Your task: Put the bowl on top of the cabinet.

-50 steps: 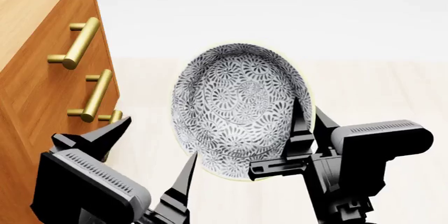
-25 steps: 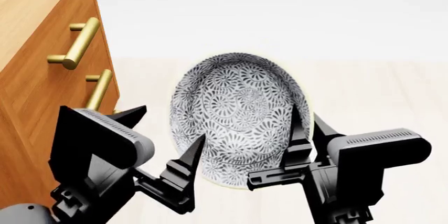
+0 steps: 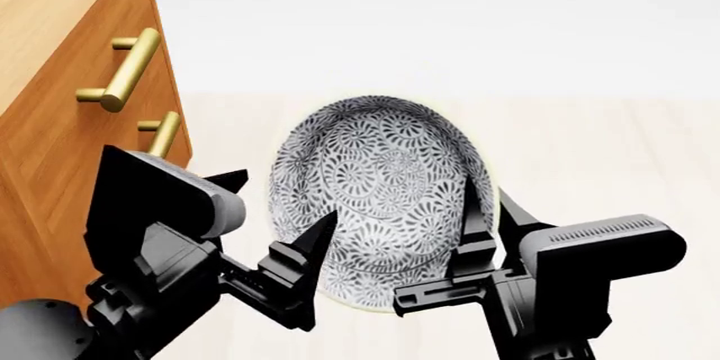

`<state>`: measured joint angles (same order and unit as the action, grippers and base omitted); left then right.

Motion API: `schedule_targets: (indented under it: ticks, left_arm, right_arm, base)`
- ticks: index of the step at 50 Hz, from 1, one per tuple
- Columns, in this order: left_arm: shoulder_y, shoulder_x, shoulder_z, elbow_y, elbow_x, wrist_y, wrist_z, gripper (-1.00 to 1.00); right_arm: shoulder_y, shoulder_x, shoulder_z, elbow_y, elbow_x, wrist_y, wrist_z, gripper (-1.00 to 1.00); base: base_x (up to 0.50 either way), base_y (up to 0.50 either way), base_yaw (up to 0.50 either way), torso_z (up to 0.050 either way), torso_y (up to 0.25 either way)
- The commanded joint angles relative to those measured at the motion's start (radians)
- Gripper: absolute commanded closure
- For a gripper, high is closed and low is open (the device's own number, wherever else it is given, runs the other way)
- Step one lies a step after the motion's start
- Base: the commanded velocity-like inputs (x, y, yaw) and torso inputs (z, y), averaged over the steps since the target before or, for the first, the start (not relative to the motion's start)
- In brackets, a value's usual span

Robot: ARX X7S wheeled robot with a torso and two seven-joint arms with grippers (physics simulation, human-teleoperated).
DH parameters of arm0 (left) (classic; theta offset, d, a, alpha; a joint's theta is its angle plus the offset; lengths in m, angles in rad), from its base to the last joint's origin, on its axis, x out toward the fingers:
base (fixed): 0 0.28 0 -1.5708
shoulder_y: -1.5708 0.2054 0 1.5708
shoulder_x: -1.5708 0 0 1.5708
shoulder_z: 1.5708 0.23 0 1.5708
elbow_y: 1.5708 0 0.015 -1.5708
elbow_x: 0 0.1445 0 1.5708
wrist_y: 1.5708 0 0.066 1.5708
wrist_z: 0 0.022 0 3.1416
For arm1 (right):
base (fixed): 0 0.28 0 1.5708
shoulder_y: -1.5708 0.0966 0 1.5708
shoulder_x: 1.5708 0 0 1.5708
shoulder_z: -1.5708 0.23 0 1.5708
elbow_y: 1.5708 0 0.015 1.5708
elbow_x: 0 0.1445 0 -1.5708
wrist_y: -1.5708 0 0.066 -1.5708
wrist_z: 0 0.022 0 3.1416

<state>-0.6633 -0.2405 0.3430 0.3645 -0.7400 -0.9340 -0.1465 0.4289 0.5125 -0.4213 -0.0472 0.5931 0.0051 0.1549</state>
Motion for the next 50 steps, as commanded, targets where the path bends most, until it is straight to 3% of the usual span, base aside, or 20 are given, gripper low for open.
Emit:
schedule_targets:
  ticks: [1,17,38,39,50]
  left_arm:
    - [-0.008,-0.009,-0.009,0.002,-0.013,-0.004,-0.009,-1.0]
    - [-0.058,0.003,0.003,-0.102,0.006,0.016,0.002,-1.0]
    - [-0.044,-0.005,0.003,-0.095,-0.005,0.023,-0.011,-1.0]
    - [-0.044,-0.008,0.008,-0.094,0.0,0.028,-0.008,1.0]
    - [-0.041,-0.016,0.03,-0.098,0.007,0.037,-0.001,1.0]
  right_arm:
    - [-0.008,0.01,0.013,-0.021,-0.011,-0.005,0.004,1.0]
    - [-0.068,0.054,0.029,-0.111,-0.014,-0.017,0.035,1.0]
    - [-0.111,0.088,-0.01,-0.265,-0.08,-0.01,0.066,1.0]
    - [-0.112,0.088,-0.01,-0.263,-0.08,-0.012,0.065,1.0]
    - [-0.112,0.084,-0.011,-0.251,-0.077,-0.015,0.064,1.0]
  base:
    - [0.0,0.0,0.0,0.0,0.0]
    - [0.0,0.0,0.0,0.0,0.0]
    - [0.0,0.0,0.0,0.0,0.0]
    - [0.0,0.0,0.0,0.0,0.0]
    - [0.0,0.0,0.0,0.0,0.001]
